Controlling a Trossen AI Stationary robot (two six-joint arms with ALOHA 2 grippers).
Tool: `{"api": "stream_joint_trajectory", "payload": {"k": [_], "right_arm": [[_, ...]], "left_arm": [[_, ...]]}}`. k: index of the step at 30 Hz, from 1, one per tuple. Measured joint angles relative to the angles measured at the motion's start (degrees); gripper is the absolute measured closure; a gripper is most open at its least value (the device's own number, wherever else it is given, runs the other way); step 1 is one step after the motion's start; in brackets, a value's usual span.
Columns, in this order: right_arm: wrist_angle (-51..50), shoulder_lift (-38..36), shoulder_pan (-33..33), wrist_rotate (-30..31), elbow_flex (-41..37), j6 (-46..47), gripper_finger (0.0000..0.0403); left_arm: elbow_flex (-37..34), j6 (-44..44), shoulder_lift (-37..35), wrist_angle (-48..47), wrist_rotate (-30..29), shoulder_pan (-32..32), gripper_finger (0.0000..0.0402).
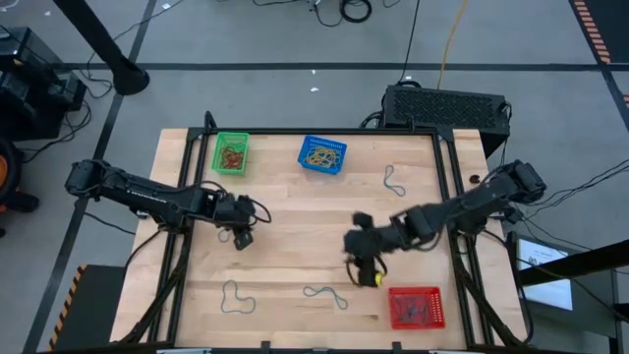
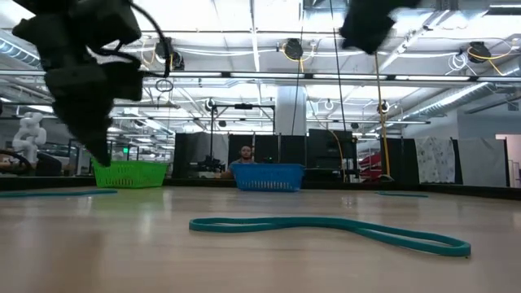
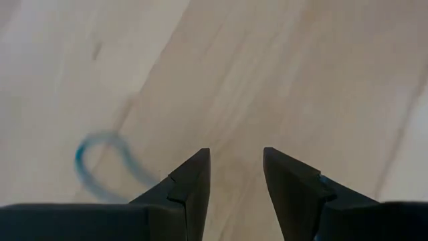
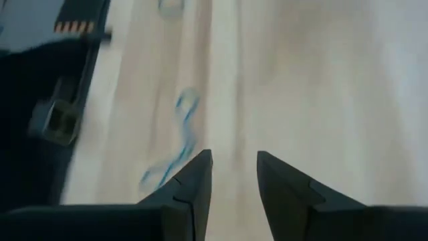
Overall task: Sort rubber bands into baskets
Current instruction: Put the blue rubber band into the red bin
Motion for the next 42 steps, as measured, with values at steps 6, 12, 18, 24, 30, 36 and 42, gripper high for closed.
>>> {"api": "stream_joint_trajectory", "payload": {"k": [6, 12, 18, 24, 30, 36, 42], "right_arm": [[11.1, 0.3, -6.3, -0.4, 0.0, -16.0, 0.0292], [10.2, 1.5, -8.9, -0.7, 0.0, -20.6, 0.0292], [11.3, 2.9, -9.4, -0.4, 0.0, -24.4, 0.0292], [16.2, 4.3, -9.4, -0.6, 0.0, -26.4, 0.0292], [16.2, 5.1, -9.4, -0.6, 0.0, -27.1, 0.0292], [16.7, 5.5, -9.4, -0.7, 0.0, -26.0, 0.0292], [16.9, 5.5, -9.4, -0.7, 0.0, -24.9, 0.0292]], "left_arm": [[0.0, -6.1, 0.0, -9.6, 1.2, 0.1, 0.0256], [0.0, -10.3, 0.0, -14.3, 1.2, 0.1, 0.0256], [-1.1, -11.3, 0.8, -14.0, 1.0, 0.1, 0.0256], [-1.9, -10.0, 2.8, -14.1, -0.1, 0.1, 0.0256], [-1.9, -8.1, 4.4, -12.9, 1.3, 0.0, 0.0256], [-2.0, -5.3, 6.3, -12.8, 2.6, 0.0, 0.0256], [-1.8, -3.3, 8.4, -12.6, 4.3, 0.0, 0.0257]]}}
